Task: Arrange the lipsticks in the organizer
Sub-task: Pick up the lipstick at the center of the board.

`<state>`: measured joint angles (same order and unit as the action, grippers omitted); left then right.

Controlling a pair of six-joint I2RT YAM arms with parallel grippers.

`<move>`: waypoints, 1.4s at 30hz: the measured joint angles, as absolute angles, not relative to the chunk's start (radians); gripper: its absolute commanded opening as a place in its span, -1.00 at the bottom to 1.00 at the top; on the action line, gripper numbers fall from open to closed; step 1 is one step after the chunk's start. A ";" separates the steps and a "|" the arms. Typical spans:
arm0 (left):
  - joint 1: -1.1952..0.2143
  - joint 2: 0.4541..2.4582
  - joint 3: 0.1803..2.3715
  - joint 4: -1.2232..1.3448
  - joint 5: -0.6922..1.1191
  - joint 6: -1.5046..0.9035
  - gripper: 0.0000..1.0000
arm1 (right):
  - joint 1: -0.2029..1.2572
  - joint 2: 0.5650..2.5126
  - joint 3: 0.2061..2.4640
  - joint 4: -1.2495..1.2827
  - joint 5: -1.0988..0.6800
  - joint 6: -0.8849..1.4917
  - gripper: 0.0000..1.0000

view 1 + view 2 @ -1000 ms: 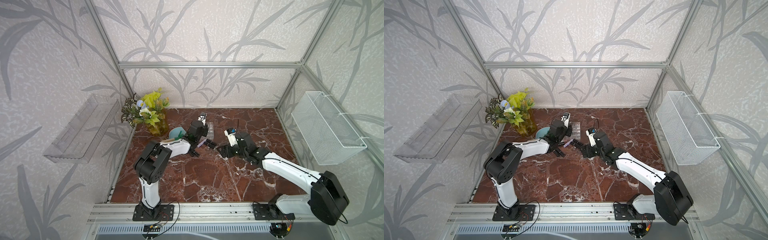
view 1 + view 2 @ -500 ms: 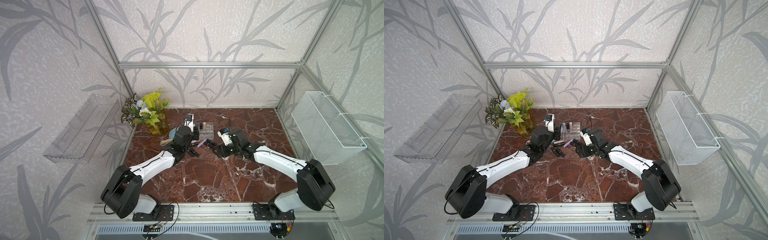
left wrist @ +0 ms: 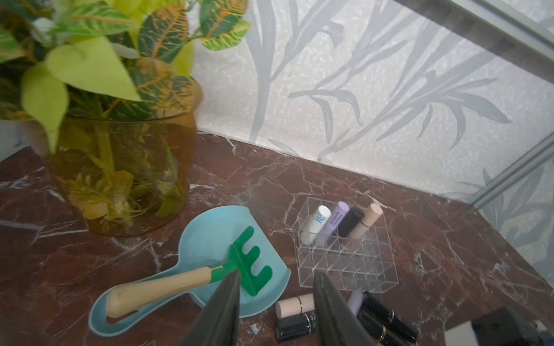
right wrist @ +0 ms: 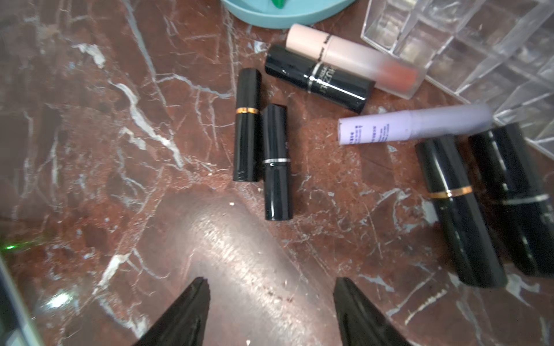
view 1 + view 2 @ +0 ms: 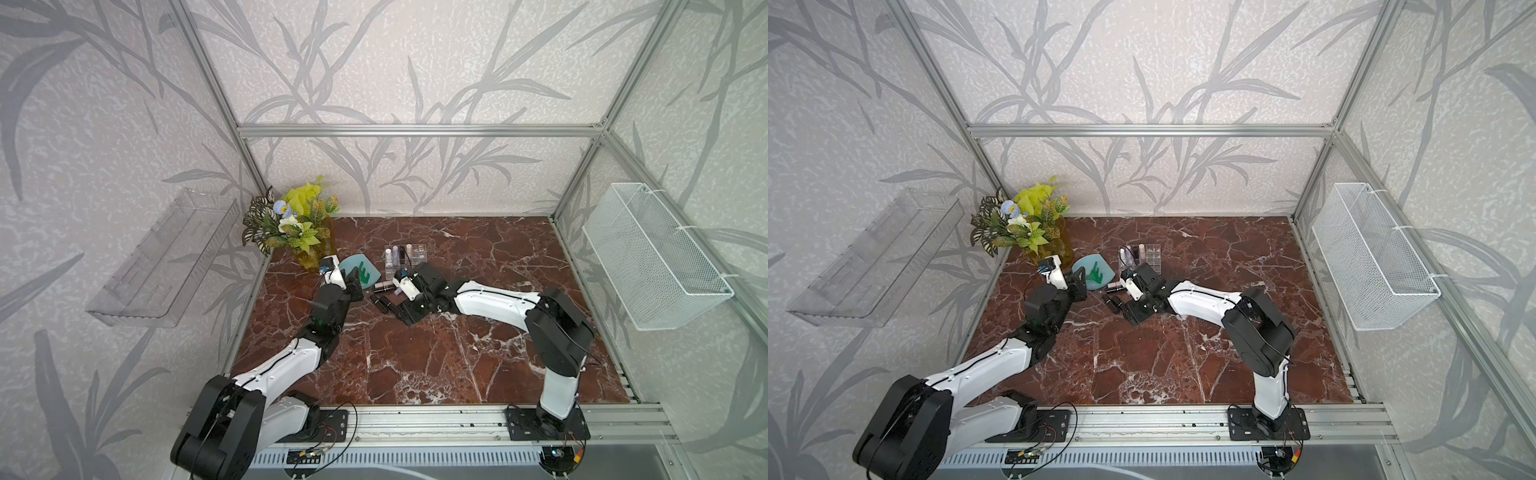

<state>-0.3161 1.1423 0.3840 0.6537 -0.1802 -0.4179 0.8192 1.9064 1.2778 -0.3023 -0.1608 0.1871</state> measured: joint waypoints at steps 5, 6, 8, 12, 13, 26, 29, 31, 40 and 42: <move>-0.258 1.150 0.370 0.692 -0.134 -0.477 -0.15 | 0.824 1.973 1.338 -0.327 -0.121 0.179 0.25; -0.257 1.152 0.370 0.698 -0.126 -0.484 -0.15 | 0.826 1.983 1.347 -0.330 -0.113 0.177 0.24; -0.252 1.155 0.370 0.707 -0.112 -0.495 -0.15 | 0.831 1.996 1.360 -0.334 -0.104 0.174 0.20; -0.246 1.166 0.370 0.719 -0.091 -0.508 -0.15 | 0.839 2.016 1.374 -0.345 -0.089 0.167 0.13; -0.245 1.169 0.370 0.720 -0.086 -0.509 -0.15 | 0.840 2.021 1.378 -0.346 -0.087 0.167 0.12; -0.234 1.182 0.370 0.720 -0.052 -0.517 -0.15 | 0.878 2.094 1.456 -0.371 -0.051 0.147 -0.01; -0.234 1.188 0.370 0.721 -0.049 -0.517 -0.15 | 0.880 2.107 1.462 -0.373 -0.041 0.141 -0.04; -0.234 1.193 0.370 0.721 -0.046 -0.517 -0.15 | 0.880 2.111 1.471 -0.375 -0.037 0.139 -0.06; -0.230 1.195 0.370 0.720 -0.033 -0.517 -0.15 | 0.880 2.138 1.502 -0.379 -0.024 0.136 -0.35; -0.229 1.195 0.370 0.720 -0.032 -0.517 -0.15 | 0.880 2.141 1.504 -0.378 -0.024 0.136 -0.45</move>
<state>-0.2287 1.1950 0.3702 0.7204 -0.0319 -0.5175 0.8799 2.1410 1.5043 -0.3779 -0.0238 0.1364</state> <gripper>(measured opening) 0.425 0.306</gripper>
